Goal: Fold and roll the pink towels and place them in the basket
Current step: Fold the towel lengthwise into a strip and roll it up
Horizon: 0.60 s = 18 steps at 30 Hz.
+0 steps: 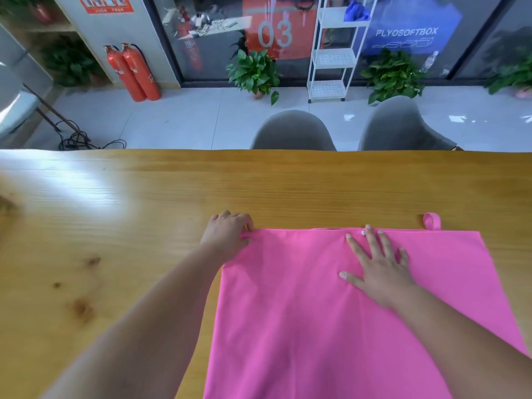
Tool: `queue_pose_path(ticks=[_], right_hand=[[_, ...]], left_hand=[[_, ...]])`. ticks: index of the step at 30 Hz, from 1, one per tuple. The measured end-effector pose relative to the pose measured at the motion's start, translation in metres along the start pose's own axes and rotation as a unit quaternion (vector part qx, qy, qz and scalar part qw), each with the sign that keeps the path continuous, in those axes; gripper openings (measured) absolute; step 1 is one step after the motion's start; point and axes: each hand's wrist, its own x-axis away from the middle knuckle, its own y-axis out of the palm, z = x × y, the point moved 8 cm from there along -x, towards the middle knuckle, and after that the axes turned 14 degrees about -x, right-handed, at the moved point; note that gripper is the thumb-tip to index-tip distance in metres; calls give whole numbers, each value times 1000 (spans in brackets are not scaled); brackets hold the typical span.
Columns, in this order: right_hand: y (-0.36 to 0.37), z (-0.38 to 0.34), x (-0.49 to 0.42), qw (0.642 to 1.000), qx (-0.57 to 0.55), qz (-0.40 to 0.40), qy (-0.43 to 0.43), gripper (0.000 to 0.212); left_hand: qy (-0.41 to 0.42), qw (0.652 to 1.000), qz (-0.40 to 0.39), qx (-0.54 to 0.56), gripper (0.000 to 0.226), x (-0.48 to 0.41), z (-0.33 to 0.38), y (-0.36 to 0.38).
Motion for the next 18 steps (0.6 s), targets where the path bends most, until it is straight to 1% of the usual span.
queue_pose_path(ticks=[4, 6, 8, 10, 12, 13, 15, 17, 18], right_hand=[[-2, -6, 0, 1000, -1, -13, 7, 97], [-4, -8, 2, 1000, -1, -17, 9, 97], [-4, -8, 4, 1000, 0, -20, 10, 97], [-4, -9, 5, 1000, -3, -23, 10, 97], [-7, -10, 5, 1000, 1, -21, 11, 97], [-7, -10, 6, 1000, 5, -20, 11, 97], [-8, -9, 7, 1000, 8, -19, 10, 96], [-9, -8, 8, 1000, 9, -19, 10, 96], [-9, -8, 9, 1000, 9, -18, 10, 96]], left_hand=[[8, 999, -1, 53, 24, 1, -17, -9], [17, 998, -21, 55, 24, 1, -24, -8], [42, 999, -33, 13, 21, 2, -28, -9], [65, 994, -56, -61, 29, 4, -29, -11], [68, 991, -70, -92, 38, 5, -34, -15], [55, 994, -68, -70, 40, 4, -38, -19], [14, 997, -42, 58, 40, 4, -48, -32], [-19, 984, -33, 175, 39, 7, -52, -40], [-31, 977, -51, 204, 39, 10, -52, -39]])
